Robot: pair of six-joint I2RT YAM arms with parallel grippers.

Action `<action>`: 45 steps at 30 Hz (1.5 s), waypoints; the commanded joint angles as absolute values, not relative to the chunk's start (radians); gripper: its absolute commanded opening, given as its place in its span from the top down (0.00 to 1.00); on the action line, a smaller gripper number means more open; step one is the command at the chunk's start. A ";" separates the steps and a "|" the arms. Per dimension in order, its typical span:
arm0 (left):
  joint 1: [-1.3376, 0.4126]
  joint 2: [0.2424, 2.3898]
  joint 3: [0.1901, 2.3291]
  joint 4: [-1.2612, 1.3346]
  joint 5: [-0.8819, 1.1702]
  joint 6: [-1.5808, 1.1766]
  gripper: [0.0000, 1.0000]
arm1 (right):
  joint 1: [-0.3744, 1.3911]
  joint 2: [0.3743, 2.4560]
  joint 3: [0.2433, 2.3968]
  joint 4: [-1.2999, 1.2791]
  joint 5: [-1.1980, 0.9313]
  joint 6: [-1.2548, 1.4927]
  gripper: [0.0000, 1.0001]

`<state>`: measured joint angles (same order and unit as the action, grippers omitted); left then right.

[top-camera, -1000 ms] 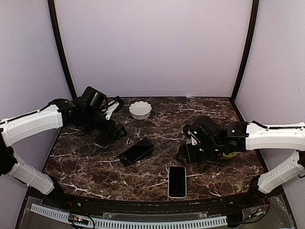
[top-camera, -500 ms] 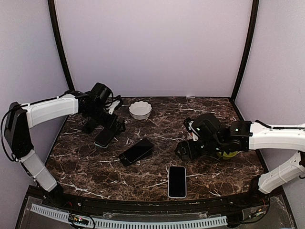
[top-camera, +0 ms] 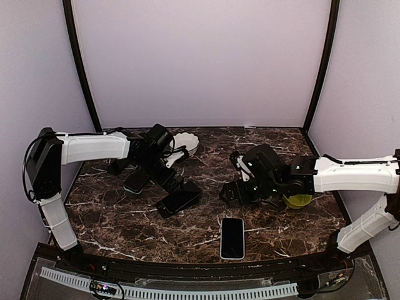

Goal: Put the phone into the phone case
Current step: Pick up the phone from the phone case.

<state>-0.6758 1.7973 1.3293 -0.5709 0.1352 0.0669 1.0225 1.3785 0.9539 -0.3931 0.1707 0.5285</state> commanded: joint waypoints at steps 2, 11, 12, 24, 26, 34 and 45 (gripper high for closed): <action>-0.680 1.810 1.339 -0.559 0.112 0.128 0.01 | 1.016 1.384 0.976 -0.339 0.147 0.538 0.07; -0.728 1.791 1.310 -0.508 0.154 0.133 0.01 | 1.016 1.359 0.940 -0.298 0.135 0.628 0.07; -0.728 1.787 1.305 -0.495 0.160 0.133 0.01 | 1.017 1.351 0.928 -0.286 0.136 0.636 0.07; -0.779 1.807 1.283 -0.381 0.108 0.179 0.01 | 1.016 1.365 0.894 -0.206 0.130 0.622 0.07; -0.792 1.824 1.273 -0.355 0.075 0.189 0.01 | 1.017 1.372 0.887 -0.195 0.112 0.621 0.07; -0.808 1.901 1.305 -0.292 0.031 0.175 0.01 | 1.020 1.366 0.851 -0.165 0.107 0.670 0.07; -0.808 1.968 1.308 -0.184 0.057 0.062 0.01 | 1.020 1.383 0.880 -0.213 0.113 0.653 0.07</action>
<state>-0.8074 1.9594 1.2930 -0.2440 0.0425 0.1043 1.0210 1.3666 0.8600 -0.2192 0.1162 0.6567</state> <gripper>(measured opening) 0.988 0.929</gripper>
